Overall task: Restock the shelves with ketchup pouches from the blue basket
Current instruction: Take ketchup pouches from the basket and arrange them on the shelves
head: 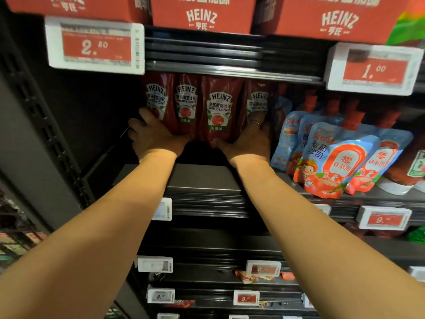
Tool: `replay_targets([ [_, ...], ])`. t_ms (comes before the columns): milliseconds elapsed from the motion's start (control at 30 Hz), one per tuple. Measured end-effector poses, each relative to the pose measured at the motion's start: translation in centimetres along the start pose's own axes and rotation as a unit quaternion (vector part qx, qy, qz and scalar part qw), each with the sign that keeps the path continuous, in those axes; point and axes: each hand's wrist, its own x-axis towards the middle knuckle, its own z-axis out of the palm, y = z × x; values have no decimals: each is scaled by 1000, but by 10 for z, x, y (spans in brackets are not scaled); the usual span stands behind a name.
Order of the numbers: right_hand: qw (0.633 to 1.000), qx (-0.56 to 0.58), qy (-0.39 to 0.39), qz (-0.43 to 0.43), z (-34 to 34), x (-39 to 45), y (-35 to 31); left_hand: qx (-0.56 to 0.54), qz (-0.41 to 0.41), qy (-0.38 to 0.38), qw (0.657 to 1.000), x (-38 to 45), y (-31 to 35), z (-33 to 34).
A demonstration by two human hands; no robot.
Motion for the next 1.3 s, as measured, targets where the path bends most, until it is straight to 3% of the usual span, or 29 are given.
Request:
replay_targets([
  [300, 998, -64, -23, -12, -12, -18, -8, -78, -19, -35, 996, -4, -4, -15],
  [467, 985, -145, -81, -42, -36, -55, -12, -111, 48, -106, 987, -12, -12, -27],
  [600, 992, -72, -52, -92, -59, -89, 0, -210, 55, -135, 967, -38, -34, -52],
  [767, 989, 24, -42, -140, -88, -132, 30, -245, 119, -144, 951, -77, -60, -92],
  [867, 980, 71, -21, -186, -101, -158, 51, -242, 159, -110, 951, -112, -80, -110],
  [967, 968, 106, -9, -226, -113, -186, 81, -172, 206, -31, 963, -153, -104, -119],
  [1033, 969, 119, -51, -212, -114, -204, 110, -144, 192, -8, 971, -184, -123, -116],
  [1100, 971, 117, -136, -157, -106, -229, 150, -131, 125, -41, 983, -224, -147, -105],
  [1200, 957, 83, -273, -52, -82, -276, 221, -110, -1, -154, 982, -296, -189, -75],
  [1300, 911, 52, -403, 65, -58, -335, 291, -60, -128, -264, 954, -377, -228, -47],
])
